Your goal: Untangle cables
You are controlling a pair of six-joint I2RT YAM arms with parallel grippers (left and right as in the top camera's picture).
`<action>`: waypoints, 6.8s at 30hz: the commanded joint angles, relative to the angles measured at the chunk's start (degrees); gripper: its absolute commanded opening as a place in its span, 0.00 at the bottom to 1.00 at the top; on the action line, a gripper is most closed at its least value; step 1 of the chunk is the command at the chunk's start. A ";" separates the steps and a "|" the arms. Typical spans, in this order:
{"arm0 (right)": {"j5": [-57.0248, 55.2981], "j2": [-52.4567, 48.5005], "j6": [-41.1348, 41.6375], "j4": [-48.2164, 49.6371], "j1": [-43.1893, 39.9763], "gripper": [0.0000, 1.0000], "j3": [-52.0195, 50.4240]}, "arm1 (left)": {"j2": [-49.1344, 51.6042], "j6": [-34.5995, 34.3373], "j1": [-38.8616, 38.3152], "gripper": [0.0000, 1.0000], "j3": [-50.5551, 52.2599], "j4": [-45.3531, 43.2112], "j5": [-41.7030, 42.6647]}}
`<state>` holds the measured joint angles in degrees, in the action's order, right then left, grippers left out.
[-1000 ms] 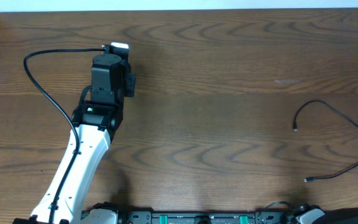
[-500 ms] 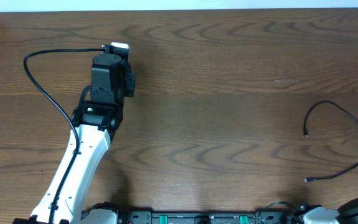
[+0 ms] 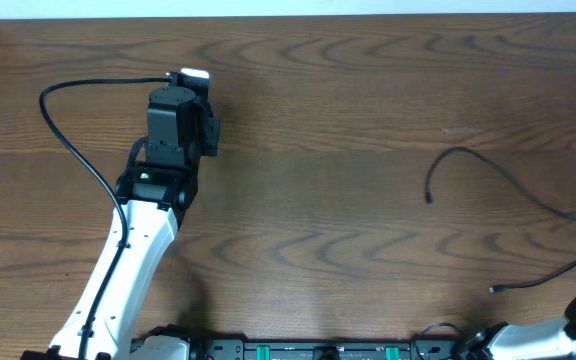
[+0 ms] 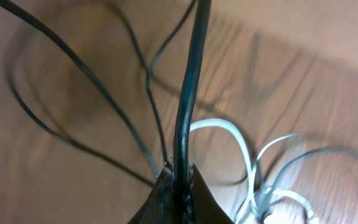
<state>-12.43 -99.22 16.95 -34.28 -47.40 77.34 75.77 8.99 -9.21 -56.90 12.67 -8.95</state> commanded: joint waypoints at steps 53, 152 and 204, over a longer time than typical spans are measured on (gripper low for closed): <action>19.71 -5.11 -57.46 -22.97 39.54 0.99 -1.16 | 2.05 2.10 0.15 0.42 -0.28 -0.11 0.83; 11.76 14.62 -14.01 31.39 20.63 0.99 -27.52 | 2.05 2.08 0.15 0.42 -0.28 -0.13 0.85; -69.66 60.89 -22.16 17.99 96.96 0.99 -19.04 | -40.15 -0.79 0.20 0.39 1.29 -0.87 -4.17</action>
<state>-68.97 -41.71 -6.00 -15.05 45.71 57.58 38.85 8.80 -9.21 -56.51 11.73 -12.36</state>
